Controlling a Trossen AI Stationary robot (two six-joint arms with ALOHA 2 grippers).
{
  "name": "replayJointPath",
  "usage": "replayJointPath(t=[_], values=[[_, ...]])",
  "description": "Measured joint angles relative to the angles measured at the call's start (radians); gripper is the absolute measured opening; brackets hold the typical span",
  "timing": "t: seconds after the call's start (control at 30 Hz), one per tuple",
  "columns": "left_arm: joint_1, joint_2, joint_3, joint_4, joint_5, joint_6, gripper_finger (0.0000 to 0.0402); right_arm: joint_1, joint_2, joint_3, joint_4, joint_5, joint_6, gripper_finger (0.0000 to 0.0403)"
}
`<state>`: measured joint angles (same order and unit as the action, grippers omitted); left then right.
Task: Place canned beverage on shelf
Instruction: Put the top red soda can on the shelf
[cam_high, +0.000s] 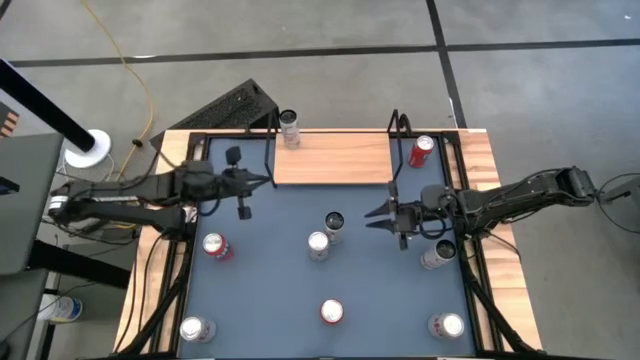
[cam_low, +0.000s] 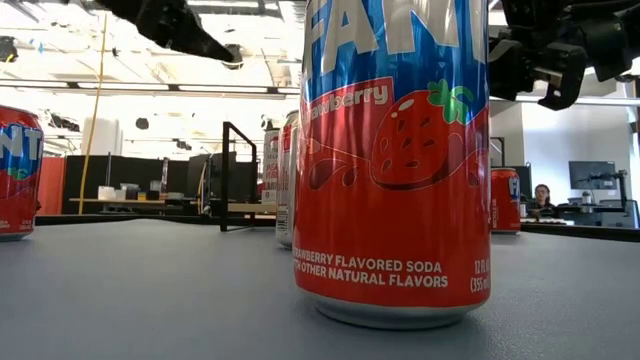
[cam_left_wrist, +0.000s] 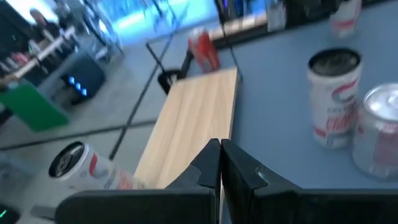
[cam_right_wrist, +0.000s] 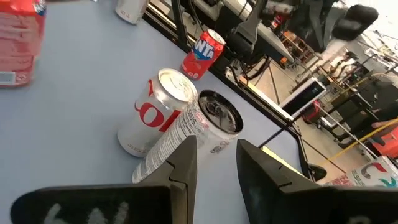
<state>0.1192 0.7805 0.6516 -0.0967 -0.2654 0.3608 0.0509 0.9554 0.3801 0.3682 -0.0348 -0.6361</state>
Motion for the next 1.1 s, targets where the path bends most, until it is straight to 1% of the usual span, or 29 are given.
replayJointPath(t=[0.1, 0.23, 0.33, 0.43, 0.53, 0.57, 0.6, 0.67, 0.73, 0.8, 0.9, 0.93, 1.0, 1.07, 1.1], values=[[0.0, -0.061, -0.097, 0.102, 0.019, -0.03, 0.0, 0.0, 0.0, 0.0, 0.064, -0.038, -0.001, 0.0111], [-0.013, -0.133, -0.193, 0.115, 0.026, -0.11, 0.0, -0.001, 0.0, 0.0, 0.225, -0.052, -0.001, 0.0111], [-0.03, -0.181, -0.253, 0.112, -0.013, -0.175, 0.0, -0.001, 0.0, 0.0, 0.36, -0.052, 0.017, 0.0111], [-0.051, -0.222, -0.273, 0.11, -0.03, -0.249, 0.0, -0.001, 0.0, 0.0, 0.447, -0.05, 0.156, 0.0111], [-0.095, -0.252, -0.297, 0.109, 0.027, -0.284, 0.0, -0.001, 0.001, 0.0, 0.477, -0.047, 0.35, 0.0111], [-0.113, -0.255, -0.31, 0.122, 0.038, -0.277, 0.0, -0.001, 0.009, 0.0, 0.491, -0.046, 0.397, 0.0111], [-0.13, -0.254, -0.323, 0.151, 0.04, -0.235, 0.0, -0.001, 0.016, 0.0, 0.507, -0.046, 0.422, 0.0111], [-0.151, -0.25, -0.346, 0.253, 0.009, -0.104, 0.0, -0.001, 0.024, 0.0, 0.51, -0.041, 0.434, 0.0111], [-0.158, -0.247, -0.349, 0.376, -0.016, -0.028, 0.0, 0.001, 0.044, 0.001, 0.522, -0.032, 0.459, 0.0111], [-0.159, -0.247, -0.353, 0.403, -0.005, -0.028, 0.0, 0.009, 0.07, 0.001, 0.511, -0.014, 0.51, 0.0111], [-0.159, -0.246, -0.354, 0.368, 0.062, -0.045, 0.0, 0.023, 0.112, 0.011, 0.487, -0.006, 0.538, 0.0111], [-0.159, -0.245, -0.355, 0.349, 0.073, -0.048, 0.0, 0.025, 0.118, 0.029, 0.458, 0.015, 0.535, 0.0111], [-0.16, -0.246, -0.355, 0.329, 0.077, -0.061, 0.0, 0.03, 0.102, 0.077, 0.333, 0.108, 0.534, 0.0111], [-0.159, -0.246, -0.355, 0.301, 0.072, -0.089, 0.0, 0.021, 0.069, 0.166, 0.111, 0.245, 0.534, 0.0111], [-0.159, -0.245, -0.355, 0.291, 0.072, -0.1, 0.0, 0.013, 0.049, 0.219, -0.03, 0.316, 0.535, 0.0111]])
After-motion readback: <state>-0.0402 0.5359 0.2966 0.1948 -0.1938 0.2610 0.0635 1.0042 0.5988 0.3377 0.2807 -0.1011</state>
